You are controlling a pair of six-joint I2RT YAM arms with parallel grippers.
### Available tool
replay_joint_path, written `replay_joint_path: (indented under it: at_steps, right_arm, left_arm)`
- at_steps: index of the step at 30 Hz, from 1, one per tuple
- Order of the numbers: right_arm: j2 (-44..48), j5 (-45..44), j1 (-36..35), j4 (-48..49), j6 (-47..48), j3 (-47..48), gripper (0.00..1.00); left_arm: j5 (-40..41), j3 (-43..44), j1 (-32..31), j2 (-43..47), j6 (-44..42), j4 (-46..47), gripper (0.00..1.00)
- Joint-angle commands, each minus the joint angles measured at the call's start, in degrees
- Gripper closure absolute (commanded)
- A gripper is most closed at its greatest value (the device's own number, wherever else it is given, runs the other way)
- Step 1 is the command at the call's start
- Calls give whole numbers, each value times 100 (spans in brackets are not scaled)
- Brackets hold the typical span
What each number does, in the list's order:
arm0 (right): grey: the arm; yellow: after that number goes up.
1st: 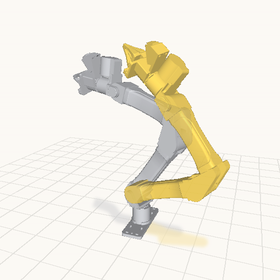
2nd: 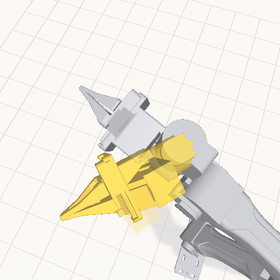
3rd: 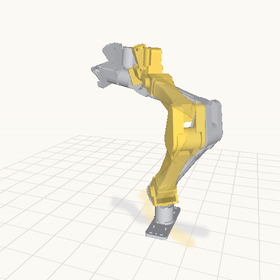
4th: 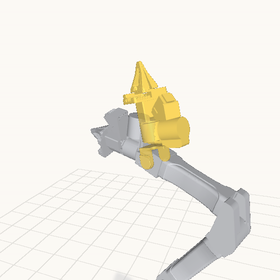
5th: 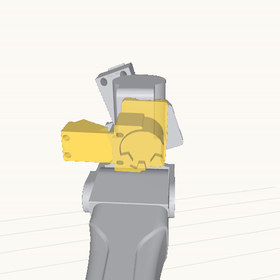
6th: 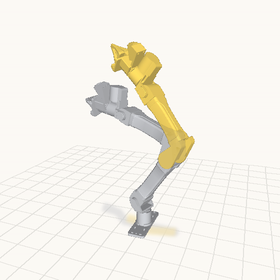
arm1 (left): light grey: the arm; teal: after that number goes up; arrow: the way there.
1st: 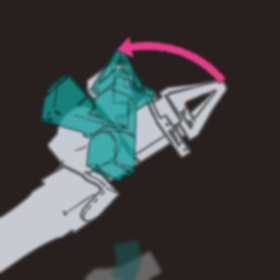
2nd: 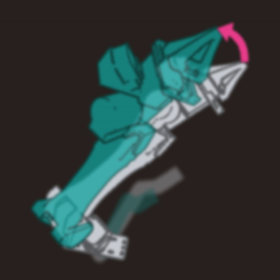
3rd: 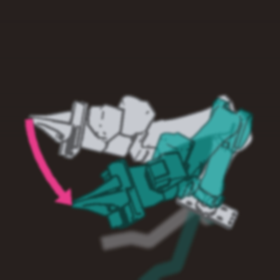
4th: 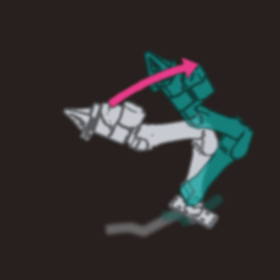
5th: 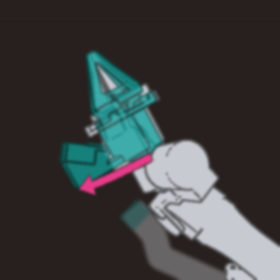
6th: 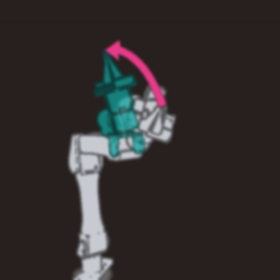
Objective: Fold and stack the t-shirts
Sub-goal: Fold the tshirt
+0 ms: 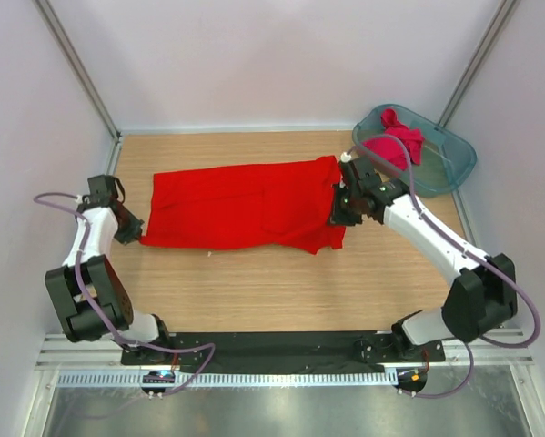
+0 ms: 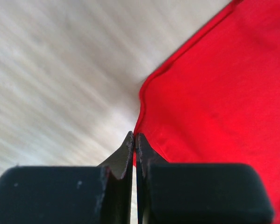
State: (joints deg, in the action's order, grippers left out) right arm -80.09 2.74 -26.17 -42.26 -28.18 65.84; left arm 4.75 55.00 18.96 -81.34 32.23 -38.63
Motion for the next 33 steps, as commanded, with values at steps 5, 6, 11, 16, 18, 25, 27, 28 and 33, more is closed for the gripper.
replay_joint_path:
  at_steps: [5,6,11,16,18,25,27,28,33]
  right_arm:
    - [-1032,130,376,-230,454,1535,99]
    - [-1130,130,428,-239,472,1667,99]
    - [-1946,183,543,-291,594,2458,99]
    - [-2396,200,692,-265,595,3056,99]
    - [-2641,244,771,-283,586,3232,99]
    - [-3397,402,912,-344,647,4172,99]
    - [-3547,455,956,-440,665,4348,99]
    - [-3653,455,965,-450,665,4454,99]
    - [-3847,517,1009,-397,674,4560,99]
  left_arm:
    - [26,1555,-217,-1014,-235,-153,100]
    - [-27,1662,-226,-1120,-235,-171,100]
    - [-220,2260,-261,-1876,-164,-180,100]
    - [-414,2699,-305,-2271,-94,-74,100]
    - [-440,2814,-323,-2482,-50,-74,100]
    - [-634,3201,-358,-2948,-24,-100,100]
    - [-730,3306,-349,-3080,-6,-109,100]
    - [-765,3341,-358,-3124,3,-101,100]
    - [-809,3526,-384,-3327,55,-83,100]
